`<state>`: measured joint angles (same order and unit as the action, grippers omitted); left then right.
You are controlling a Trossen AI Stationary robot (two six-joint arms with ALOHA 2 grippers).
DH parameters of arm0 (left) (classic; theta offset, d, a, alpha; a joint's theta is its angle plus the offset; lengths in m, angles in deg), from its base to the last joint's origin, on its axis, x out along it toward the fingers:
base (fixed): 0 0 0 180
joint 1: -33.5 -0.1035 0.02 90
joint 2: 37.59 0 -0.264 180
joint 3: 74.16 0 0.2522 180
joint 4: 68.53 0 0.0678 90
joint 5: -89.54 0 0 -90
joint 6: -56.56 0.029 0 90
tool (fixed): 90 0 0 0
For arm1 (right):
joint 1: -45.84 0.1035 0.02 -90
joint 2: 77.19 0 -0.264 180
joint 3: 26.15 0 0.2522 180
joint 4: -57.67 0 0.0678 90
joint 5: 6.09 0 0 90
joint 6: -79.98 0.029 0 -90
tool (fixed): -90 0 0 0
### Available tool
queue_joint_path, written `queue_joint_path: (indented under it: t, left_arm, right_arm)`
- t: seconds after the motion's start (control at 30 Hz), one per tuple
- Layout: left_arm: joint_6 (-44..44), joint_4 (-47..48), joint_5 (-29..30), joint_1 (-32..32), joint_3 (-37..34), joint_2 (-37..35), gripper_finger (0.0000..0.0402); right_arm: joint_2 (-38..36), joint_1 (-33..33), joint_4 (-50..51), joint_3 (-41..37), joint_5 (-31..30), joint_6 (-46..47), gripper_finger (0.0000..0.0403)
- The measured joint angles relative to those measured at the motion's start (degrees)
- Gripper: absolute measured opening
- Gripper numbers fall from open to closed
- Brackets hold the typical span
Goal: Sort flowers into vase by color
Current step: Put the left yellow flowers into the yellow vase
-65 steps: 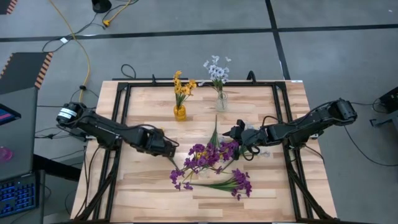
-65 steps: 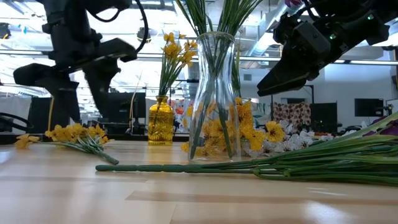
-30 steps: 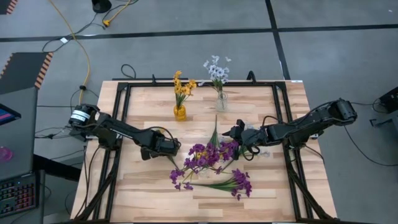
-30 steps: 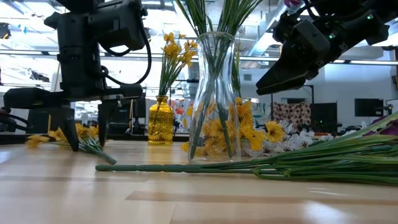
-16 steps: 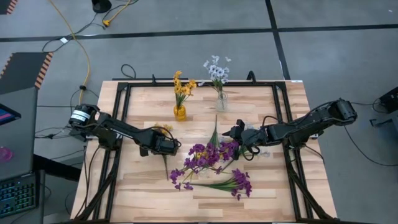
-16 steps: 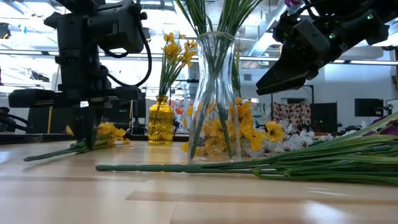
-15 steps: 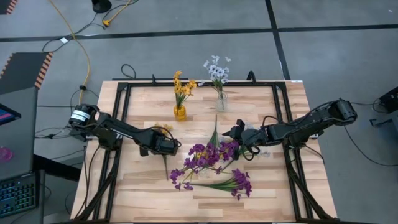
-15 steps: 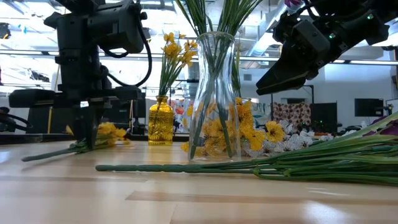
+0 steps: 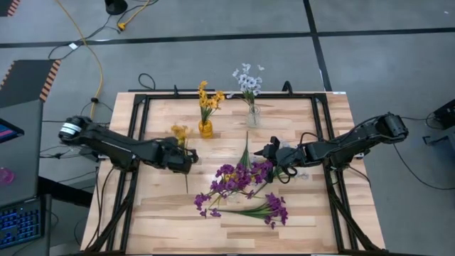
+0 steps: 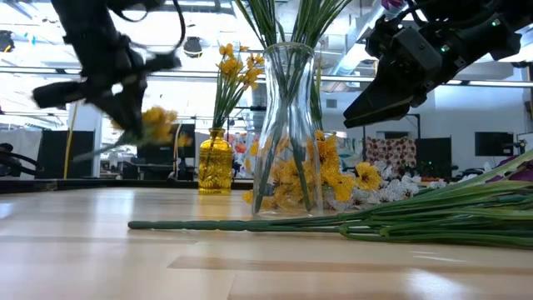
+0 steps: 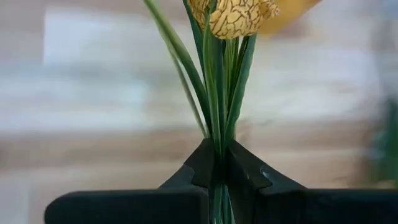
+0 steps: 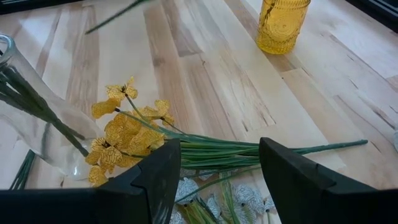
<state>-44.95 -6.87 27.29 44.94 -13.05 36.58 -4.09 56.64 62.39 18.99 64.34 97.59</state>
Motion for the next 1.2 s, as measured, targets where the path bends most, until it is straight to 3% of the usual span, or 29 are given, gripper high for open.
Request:
queue_joint_path:
  t: [0.37, 0.57, 0.73, 0.97, 1.2]
  left_arm:
    - [20.8, -1.6, 24.2, 0.0, 0.0, -15.0, 0.0012]
    - [32.8, -5.4, 36.3, 0.0, 0.0, -17.4, 0.0012]
    - [40.6, -9.4, 43.2, -1.4, 0.0, -17.4, 0.0012]
    - [49.5, -15.6, 42.9, -5.6, 0.0, -17.4, 0.0012]
    - [79.9, -38.4, 27.3, -14.3, 0.0, -17.4, 0.0012]
  right_arm:
    - [0.0, 0.0, 0.0, 0.0, 0.0, 0.0, 0.0244]
    - [0.0, 0.0, -0.1, 0.0, 0.0, 0.0, 0.0244]
    - [0.0, 0.0, -0.2, 0.0, 0.0, 0.0, 0.0244]
    - [0.0, 0.0, -0.4, 0.0, 0.0, 0.0, 0.0244]
    - [0.0, -0.1, -0.5, 0.0, 0.0, 0.0, 0.0244]
